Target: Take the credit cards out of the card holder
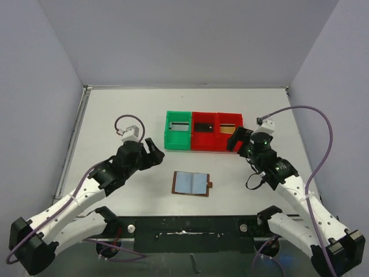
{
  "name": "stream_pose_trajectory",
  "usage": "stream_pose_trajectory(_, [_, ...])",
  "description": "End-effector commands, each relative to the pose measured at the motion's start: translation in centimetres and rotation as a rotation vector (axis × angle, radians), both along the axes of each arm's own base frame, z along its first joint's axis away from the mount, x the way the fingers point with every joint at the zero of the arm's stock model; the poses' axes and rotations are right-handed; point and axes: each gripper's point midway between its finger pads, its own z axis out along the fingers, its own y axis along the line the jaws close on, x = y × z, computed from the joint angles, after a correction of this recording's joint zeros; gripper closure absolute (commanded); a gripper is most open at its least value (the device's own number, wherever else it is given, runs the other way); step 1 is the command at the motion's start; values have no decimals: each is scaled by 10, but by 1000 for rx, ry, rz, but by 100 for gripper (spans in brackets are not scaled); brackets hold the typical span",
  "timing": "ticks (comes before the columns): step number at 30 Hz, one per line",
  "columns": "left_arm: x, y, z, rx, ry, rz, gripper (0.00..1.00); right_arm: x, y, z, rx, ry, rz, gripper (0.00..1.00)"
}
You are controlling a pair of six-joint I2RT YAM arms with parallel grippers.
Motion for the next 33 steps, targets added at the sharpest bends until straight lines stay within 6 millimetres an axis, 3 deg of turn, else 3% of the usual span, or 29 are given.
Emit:
stream_pose_trajectory(1, [26,63,58,122,-170,206,26,41,-60,33,-180,-113,-61,2])
stream_pose_trajectory(4, [30,97,88,182,-239,317,25,55,-95,44,-95,-139,-70,2])
stream_pose_trajectory(7, [27,126,117,238,-279,433,24,56,-105,69,-84,-179,-25,2])
stream_pose_trajectory(11, [25,148,161,268,-346,521,24,45,-97,114,-122,-271,32,2])
stream_pose_trajectory(17, [29,157,198,298,-385,568,24,21,-92,178,-169,-412,46,2])
stream_pose_trajectory(22, [30,158,208,311,-389,577,24,8,-95,205,-185,-458,30,2])
stream_pose_trajectory(33, [28,153,193,285,-374,555,23,-10,-92,217,-171,-529,24,2])
